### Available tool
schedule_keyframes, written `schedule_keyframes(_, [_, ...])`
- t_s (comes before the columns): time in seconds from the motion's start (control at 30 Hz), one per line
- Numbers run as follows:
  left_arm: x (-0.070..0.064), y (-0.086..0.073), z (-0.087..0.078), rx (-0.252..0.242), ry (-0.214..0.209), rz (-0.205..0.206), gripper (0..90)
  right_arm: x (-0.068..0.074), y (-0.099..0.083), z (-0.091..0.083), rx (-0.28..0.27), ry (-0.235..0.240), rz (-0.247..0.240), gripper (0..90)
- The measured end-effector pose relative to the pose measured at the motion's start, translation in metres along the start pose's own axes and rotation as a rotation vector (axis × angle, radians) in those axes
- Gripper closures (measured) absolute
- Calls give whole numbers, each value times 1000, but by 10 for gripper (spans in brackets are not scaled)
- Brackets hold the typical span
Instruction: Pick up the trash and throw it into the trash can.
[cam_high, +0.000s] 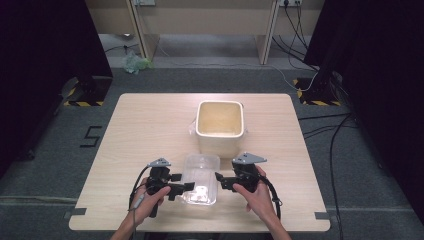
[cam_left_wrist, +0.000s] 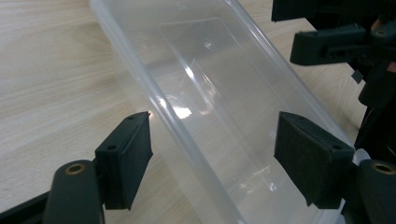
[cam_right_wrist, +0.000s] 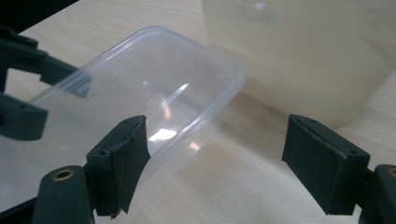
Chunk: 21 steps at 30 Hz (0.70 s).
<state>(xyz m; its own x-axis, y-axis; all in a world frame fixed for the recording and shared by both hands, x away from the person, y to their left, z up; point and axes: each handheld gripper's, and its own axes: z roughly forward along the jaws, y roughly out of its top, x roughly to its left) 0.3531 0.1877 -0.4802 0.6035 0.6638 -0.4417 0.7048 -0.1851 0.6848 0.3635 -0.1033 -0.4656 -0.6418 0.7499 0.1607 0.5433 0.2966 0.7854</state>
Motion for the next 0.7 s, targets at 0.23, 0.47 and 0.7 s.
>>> schedule_keyframes(0.23, [4,0,6,6,-53,-12,330,8,-1,15,48,74,22,207])
schedule_keyframes(0.47, [-3,-1,11,24,-72,-7,337,14,-1,21,111,150,64,184])
schedule_keyframes(0.7, [-4,4,6,0,-49,0,377,19,2,12,84,145,12,324])
